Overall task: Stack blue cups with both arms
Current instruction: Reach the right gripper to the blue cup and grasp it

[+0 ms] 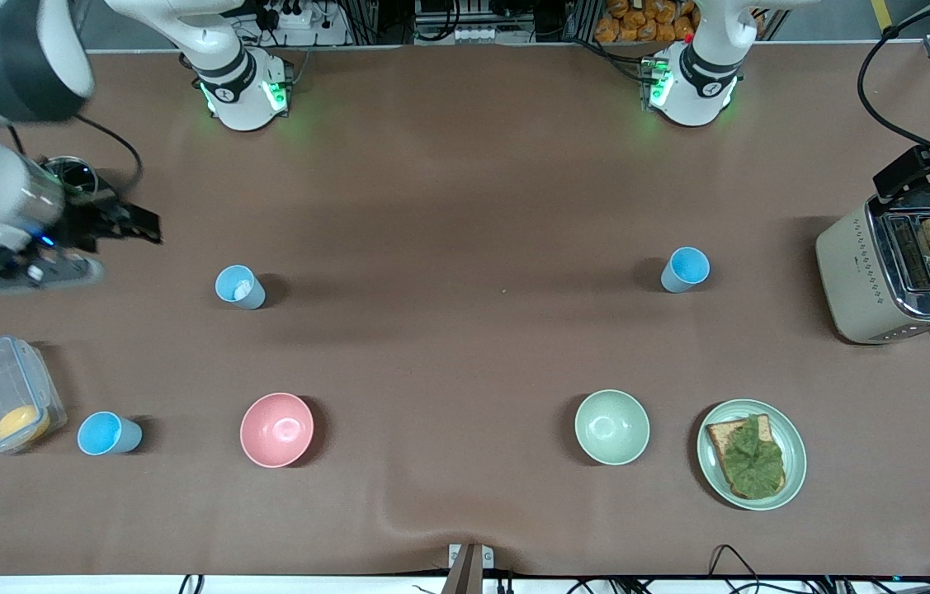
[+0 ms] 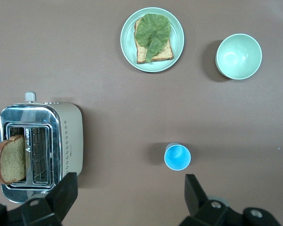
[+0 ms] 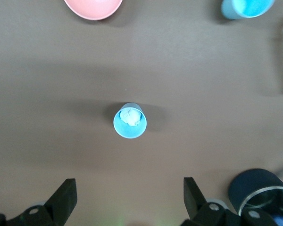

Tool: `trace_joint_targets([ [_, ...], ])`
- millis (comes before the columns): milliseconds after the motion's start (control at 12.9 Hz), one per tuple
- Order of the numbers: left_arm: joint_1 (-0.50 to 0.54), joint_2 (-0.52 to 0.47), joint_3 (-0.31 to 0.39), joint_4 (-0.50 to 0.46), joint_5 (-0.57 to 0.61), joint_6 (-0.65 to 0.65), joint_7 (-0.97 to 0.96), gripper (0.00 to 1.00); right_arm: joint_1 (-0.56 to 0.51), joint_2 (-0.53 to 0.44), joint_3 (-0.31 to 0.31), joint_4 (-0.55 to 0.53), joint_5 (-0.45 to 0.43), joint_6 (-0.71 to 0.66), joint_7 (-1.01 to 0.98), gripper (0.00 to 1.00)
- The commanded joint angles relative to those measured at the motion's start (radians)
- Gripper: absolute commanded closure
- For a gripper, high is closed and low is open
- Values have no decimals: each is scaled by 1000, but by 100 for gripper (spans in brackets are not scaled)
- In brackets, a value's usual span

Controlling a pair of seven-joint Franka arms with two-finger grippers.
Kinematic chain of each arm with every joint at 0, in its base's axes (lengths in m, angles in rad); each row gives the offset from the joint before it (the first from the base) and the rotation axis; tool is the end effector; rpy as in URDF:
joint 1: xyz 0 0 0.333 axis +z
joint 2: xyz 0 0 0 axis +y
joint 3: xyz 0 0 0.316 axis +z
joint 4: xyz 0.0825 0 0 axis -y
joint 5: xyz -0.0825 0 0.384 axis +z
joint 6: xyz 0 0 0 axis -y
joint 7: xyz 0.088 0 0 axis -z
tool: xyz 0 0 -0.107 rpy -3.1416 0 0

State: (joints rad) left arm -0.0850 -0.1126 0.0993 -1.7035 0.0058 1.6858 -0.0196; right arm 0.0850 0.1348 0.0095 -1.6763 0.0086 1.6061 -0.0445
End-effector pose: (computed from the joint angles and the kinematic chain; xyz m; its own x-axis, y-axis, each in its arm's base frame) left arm 0.5299 0.0111 0.6325 0.9950 0.0336 0.0941 0.0331 -0.9994 0.0072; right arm 0.5785 0.0555 0.5011 0.9696 0.1365 -0.2029 0.1355 -0.9906 -0.0187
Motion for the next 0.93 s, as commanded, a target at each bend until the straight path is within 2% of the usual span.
trace_joint_targets([
  [0, 1, -1, -4, 5, 16, 3, 9, 0, 5, 144, 1, -6, 11, 137, 8, 0],
  [155, 1, 1, -4, 5, 16, 3, 9, 0, 2, 195, 1, -64, 11, 262, -1, 0],
  [310, -2, 1, -4, 5, 16, 3, 7, 0, 5, 200, 0, -152, 8, 351, -9, 0],
  [621, -2, 1, -4, 5, 16, 3, 7, 0, -42, 207, -2, -259, -6, 419, -225, 0],
  [853, -2, 1, -4, 4, 16, 3, 7, 0, -62, 247, -2, -298, -6, 474, -265, 0],
])
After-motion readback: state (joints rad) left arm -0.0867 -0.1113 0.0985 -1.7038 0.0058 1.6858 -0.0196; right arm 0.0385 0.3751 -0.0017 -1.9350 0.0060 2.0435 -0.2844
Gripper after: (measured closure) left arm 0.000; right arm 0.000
